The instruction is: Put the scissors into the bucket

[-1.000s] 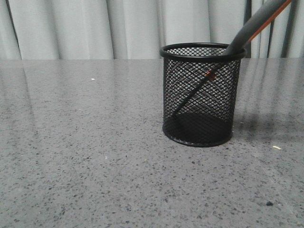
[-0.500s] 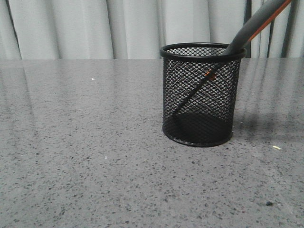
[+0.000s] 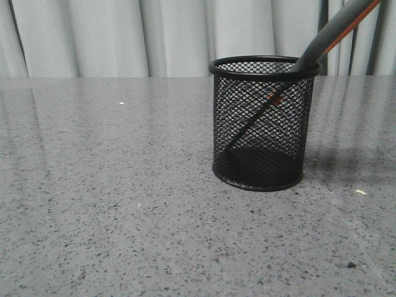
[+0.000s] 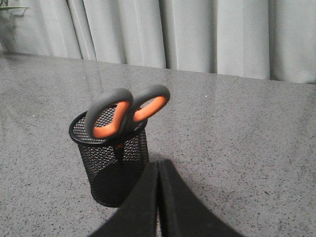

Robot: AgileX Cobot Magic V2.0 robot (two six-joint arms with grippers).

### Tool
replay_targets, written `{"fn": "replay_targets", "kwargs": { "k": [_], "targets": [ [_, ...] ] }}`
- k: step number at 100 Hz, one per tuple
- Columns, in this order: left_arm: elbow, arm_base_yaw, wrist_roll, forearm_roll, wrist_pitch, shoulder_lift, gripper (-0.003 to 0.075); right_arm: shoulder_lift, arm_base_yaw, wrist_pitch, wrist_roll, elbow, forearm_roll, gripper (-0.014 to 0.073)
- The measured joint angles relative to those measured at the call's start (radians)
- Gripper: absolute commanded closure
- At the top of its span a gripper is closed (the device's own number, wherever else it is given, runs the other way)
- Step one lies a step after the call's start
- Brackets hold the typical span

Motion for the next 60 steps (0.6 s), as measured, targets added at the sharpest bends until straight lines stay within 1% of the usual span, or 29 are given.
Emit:
{"fn": "replay_targets", "kwargs": {
  "k": [7, 15, 25, 35, 50, 60],
  "targets": [
    [0.036, 0.071, -0.074, 0.057, 0.0, 0.0, 0.074, 0.0, 0.0, 0.0, 0.002, 0.0, 0.0, 0.0657],
    [0.054, 0.14, -0.114, 0.098, 0.016, 0.0, 0.074, 0.0, 0.0, 0.0, 0.002, 0.0, 0.0, 0.0657],
    [0.054, 0.185, -0.148, 0.123, -0.022, 0.0, 0.074, 0.0, 0.0, 0.0, 0.002, 0.0, 0.0, 0.0657],
    [0.054, 0.185, -0.168, 0.158, -0.028, 0.0, 0.074, 0.0, 0.0, 0.0, 0.002, 0.002, 0.0, 0.0657],
    [0.054, 0.134, -0.173, 0.19, -0.03, 0.0, 0.074, 0.0, 0.0, 0.0, 0.002, 0.002, 0.0, 0.0657],
    [0.054, 0.118, -0.177, 0.196, -0.023, 0.0, 0.074, 0.0, 0.0, 0.0, 0.002, 0.002, 0.0, 0.0657]
  ]
}}
